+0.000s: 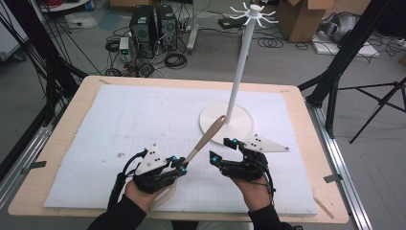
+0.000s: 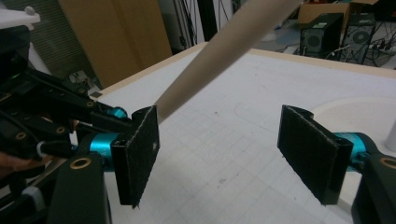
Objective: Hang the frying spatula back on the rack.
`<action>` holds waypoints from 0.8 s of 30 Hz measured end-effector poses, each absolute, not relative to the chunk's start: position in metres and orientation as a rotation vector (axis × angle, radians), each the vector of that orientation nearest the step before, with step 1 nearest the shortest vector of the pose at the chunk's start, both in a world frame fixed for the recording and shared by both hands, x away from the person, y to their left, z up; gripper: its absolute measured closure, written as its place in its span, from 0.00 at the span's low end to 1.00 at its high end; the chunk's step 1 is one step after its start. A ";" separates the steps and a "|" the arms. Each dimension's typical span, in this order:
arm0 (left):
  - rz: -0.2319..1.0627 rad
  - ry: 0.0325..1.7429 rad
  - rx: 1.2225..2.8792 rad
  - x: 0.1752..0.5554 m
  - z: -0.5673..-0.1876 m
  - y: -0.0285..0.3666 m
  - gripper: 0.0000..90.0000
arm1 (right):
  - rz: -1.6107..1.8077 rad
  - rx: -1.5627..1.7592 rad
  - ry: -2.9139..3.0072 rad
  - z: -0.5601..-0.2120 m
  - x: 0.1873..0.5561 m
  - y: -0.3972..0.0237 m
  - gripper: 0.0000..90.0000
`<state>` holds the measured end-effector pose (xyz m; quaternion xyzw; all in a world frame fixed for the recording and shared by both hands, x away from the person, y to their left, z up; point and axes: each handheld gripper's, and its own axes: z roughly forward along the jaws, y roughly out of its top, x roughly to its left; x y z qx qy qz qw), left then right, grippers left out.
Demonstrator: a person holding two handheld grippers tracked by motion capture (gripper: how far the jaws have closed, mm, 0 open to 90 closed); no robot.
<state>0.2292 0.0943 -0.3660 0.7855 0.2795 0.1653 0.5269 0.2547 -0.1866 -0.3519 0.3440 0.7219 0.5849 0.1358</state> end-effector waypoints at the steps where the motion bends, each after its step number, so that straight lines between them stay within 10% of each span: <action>1: 0.397 0.662 1.877 0.229 -0.366 0.094 0.86 | 1.698 0.993 2.094 -0.351 0.256 -0.184 0.32; 14: 0.408 0.570 1.874 0.224 -0.364 0.092 0.86 | 1.781 0.995 2.091 -0.344 0.264 -0.169 0.37; 24: 0.404 0.531 1.870 0.221 -0.360 0.093 0.86 | 1.908 0.953 2.074 -0.333 0.264 -0.171 0.66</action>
